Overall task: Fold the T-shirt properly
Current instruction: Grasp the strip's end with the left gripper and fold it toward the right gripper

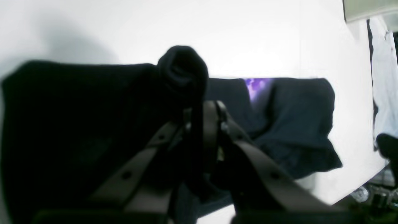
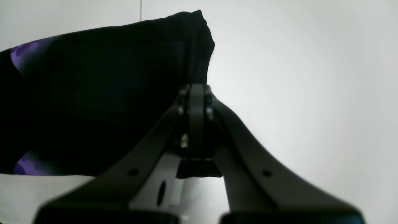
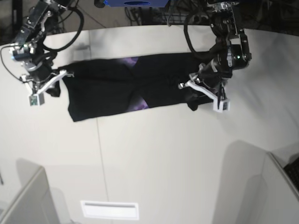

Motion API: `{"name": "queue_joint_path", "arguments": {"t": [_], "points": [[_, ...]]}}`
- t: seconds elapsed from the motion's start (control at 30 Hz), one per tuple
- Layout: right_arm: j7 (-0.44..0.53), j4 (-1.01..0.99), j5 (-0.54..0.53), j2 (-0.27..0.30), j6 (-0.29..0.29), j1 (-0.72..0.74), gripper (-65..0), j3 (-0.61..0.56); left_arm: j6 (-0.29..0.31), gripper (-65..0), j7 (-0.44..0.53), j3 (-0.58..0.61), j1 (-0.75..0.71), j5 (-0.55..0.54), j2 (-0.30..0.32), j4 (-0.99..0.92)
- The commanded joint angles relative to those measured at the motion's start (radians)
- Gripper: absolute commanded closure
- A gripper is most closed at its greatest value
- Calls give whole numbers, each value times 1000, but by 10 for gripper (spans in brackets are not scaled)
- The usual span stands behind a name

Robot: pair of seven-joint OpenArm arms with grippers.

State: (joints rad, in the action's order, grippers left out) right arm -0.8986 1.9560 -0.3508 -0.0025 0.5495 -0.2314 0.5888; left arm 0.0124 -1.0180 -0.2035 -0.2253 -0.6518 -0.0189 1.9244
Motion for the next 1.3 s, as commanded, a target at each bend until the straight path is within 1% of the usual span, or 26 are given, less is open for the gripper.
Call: {"name": "queue_joint_path", "arguments": {"t": [0.0, 0.03, 0.1, 0.17, 0.23, 0.3, 0.47, 0.83, 1.27], "points": [[22, 18, -14, 9, 4, 8, 0, 3, -13, 0, 14, 29, 17, -20, 1, 14], [22, 18, -14, 9, 4, 8, 0, 3, -25, 0, 14, 55, 25, -21, 1, 8], [22, 18, -14, 9, 4, 8, 0, 3, -29, 0, 17, 91, 39, -21, 0, -4], [22, 18, -14, 9, 4, 8, 0, 3, -30, 0, 17, 115, 51, -21, -2, -21], [22, 18, -14, 9, 4, 8, 0, 3, -30, 0, 17, 121, 54, -18, -17, -46], [22, 18, -14, 9, 4, 8, 0, 6, -30, 0, 17, 117, 56, -15, -31, -64], [22, 18, -14, 9, 4, 8, 0, 4, -30, 0, 18, 121, 68, -15, -37, -98], [22, 18, -14, 9, 4, 8, 0, 4, -30, 0, 18, 121, 70, -16, -63, -104], [22, 18, -14, 9, 4, 7, 0, 4, -30, 0, 18, 123, 91, -23, -66, -131]]}}
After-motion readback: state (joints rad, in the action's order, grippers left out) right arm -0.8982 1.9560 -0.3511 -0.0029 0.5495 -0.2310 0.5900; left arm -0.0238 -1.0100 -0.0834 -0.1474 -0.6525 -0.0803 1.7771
